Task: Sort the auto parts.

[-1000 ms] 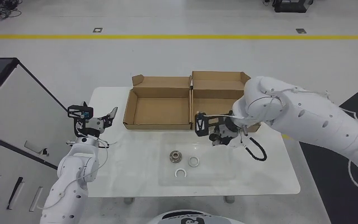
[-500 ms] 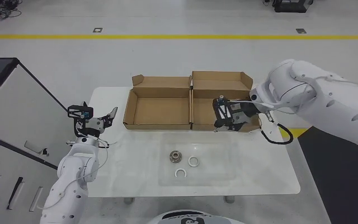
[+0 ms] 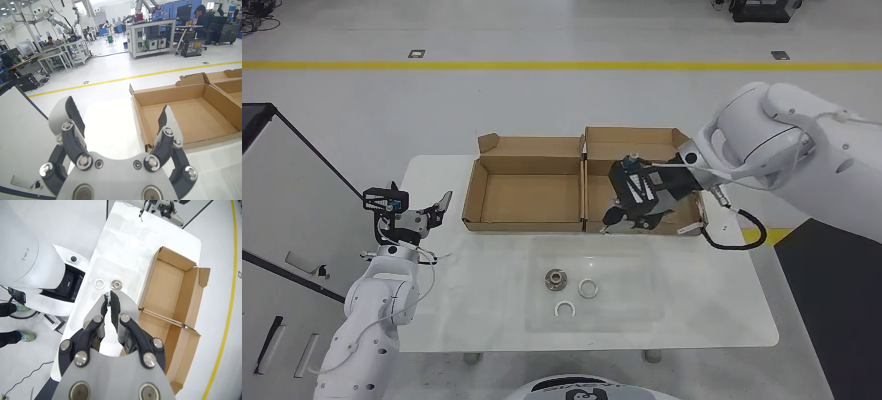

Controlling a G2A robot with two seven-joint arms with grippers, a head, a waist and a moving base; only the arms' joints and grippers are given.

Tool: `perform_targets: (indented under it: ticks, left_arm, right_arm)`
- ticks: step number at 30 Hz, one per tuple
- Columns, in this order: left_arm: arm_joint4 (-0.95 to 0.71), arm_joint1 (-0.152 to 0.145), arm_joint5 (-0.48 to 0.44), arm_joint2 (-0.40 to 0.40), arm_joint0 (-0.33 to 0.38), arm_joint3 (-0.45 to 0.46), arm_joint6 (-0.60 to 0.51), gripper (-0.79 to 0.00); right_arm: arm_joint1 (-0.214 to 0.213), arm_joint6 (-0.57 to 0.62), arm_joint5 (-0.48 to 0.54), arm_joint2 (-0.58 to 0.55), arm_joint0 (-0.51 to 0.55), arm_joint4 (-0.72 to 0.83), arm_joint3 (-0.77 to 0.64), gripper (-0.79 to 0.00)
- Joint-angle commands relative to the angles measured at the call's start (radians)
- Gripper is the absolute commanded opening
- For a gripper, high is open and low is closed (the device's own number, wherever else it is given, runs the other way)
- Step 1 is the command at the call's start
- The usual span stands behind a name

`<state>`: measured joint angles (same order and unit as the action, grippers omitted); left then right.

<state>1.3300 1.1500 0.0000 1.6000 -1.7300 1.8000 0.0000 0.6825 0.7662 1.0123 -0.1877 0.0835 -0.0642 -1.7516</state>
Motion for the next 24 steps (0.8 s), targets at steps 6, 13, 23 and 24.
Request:
perform_targets:
  ticks: [6,13,23,24]
  left_arm:
    - [0.000,0.000,0.000,0.000,0.000,0.000,0.000,0.000]
    - [0.000,0.000,0.000,0.000,0.000,0.000,0.000,0.000]
    - [0.000,0.000,0.000,0.000,0.000,0.000,0.000,0.000]
    - [0.000,0.000,0.000,0.000,0.000,0.000,0.000,0.000]
  right_arm:
    - [0.015,-0.118,0.000,-0.037,0.010,-0.005,-0.003,-0.785]
    - [0.015,-0.313,0.000,-0.090,0.046,-0.044,-0.028,-0.785]
    - [0.010,-0.377,0.000,-0.105,0.059,-0.076,-0.034,-0.785]
    - [0.010,-0.377,0.000,-0.105,0.059,-0.076,-0.034,-0.785]
